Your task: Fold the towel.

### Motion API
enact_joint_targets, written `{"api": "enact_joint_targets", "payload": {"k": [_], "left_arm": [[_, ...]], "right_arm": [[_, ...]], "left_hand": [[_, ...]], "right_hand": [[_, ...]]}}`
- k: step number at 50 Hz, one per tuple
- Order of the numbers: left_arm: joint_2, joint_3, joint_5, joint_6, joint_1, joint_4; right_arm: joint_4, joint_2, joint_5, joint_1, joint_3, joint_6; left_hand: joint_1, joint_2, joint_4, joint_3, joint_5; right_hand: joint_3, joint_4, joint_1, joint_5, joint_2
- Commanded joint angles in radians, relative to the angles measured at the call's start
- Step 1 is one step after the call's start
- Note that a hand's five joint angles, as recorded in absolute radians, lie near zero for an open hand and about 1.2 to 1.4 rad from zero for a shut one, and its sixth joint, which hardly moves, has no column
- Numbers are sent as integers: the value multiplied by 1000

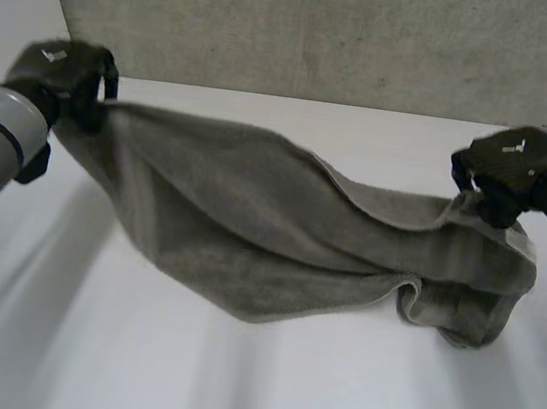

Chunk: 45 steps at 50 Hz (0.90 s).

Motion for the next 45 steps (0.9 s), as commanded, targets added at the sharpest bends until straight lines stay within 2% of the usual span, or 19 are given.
{"api": "enact_joint_targets", "payload": {"k": [1, 8, 10, 11, 13, 14, 15, 16, 18, 19, 21, 24, 26, 27, 31, 35, 37, 43, 45], "left_arm": [[-186, 37, -10, 204, -51, -56], [-325, 192, -12, 221, -63, -63], [-346, 320, -7, 220, -77, -54], [-346, 321, -7, 220, -77, -54], [-345, 458, -8, 206, -80, 9], [-345, 459, -8, 206, -80, 9], [-337, 512, -8, 206, -85, 72], [-337, 512, -8, 206, -85, 72], [-288, 567, -21, 197, -92, 239], [-288, 568, -21, 197, -92, 239], [-227, 569, -34, 156, -91, 382], [-213, 575, -48, 122, -89, 407], [-202, 578, -59, 45, -82, 376], [-202, 578, -59, 45, -82, 376], [-213, 526, -50, -22, -66, 293], [-219, 420, -35, -24, -59, 278], [-222, 291, -15, -16, -52, 282], [-230, 121, 19, 13, -48, 299], [-237, 28, 34, 58, -40, 302]], "right_arm": [[10, 153, 49, 27, -30, -89], [-62, 302, 135, 92, -201, -109], [-199, 346, 175, 122, -314, -121], [-200, 346, 175, 122, -314, -121], [-452, 350, 195, 136, -383, -127], [-453, 350, 195, 136, -383, -127], [-622, 340, 200, 141, -382, -122], [-623, 340, 200, 141, -382, -122], [-942, 279, 212, 144, -336, -118], [-944, 279, 212, 144, -336, -118], [-1126, 180, 215, 139, -267, -107], [-1134, 153, 207, 139, -244, -93], [-1099, 153, 187, 139, -215, -44], [-1099, 153, 187, 139, -215, -44], [-941, 158, 120, 127, -160, 14], [-844, 173, 68, 126, -115, 26], [-768, 190, 30, 124, -57, 22], [-699, 198, -21, 124, 58, 23], [-683, 211, -46, 116, 130, 25]], "left_hand": [[-78, -124, -124, -148, -271], [-78, -124, -124, -148, -271], [-78, -124, -124, -148, -271], [-78, -124, -124, -148, -271], [-78, -124, -124, -148, -271], [-78, -124, -124, -148, -271], [-78, -124, -124, -148, -271], [-78, -124, -124, -148, -271], [-78, -124, -124, -148, -271], [-78, -124, -124, -148, -271], [-78, -124, -124, -148, -271], [-78, -124, -124, -148, -271], [-78, -124, -124, -148, -271], [-78, -124, -124, -148, -271], [-78, -124, -124, -148, -271], [-78, -124, -124, -148, -271], [-78, -124, -124, -148, -271], [-78, -124, -124, -148, -271], [-78, -124, -124, -148, -271]], "right_hand": [[52, 50, 69, 63, 86], [52, 50, 69, 63, 86], [52, 50, 69, 63, 86], [52, 50, 69, 63, 86], [52, 50, 69, 63, 86], [52, 50, 69, 63, 86], [52, 50, 69, 63, 86], [52, 50, 69, 63, 86], [52, 50, 69, 63, 86], [52, 50, 69, 63, 86], [52, 50, 69, 63, 86], [52, 50, 69, 63, 86], [52, 50, 69, 63, 86], [52, 50, 69, 63, 86], [52, 50, 69, 63, 86], [52, 50, 69, 63, 86], [52, 50, 69, 63, 86], [52, 50, 69, 63, 86], [52, 50, 69, 63, 86]]}}
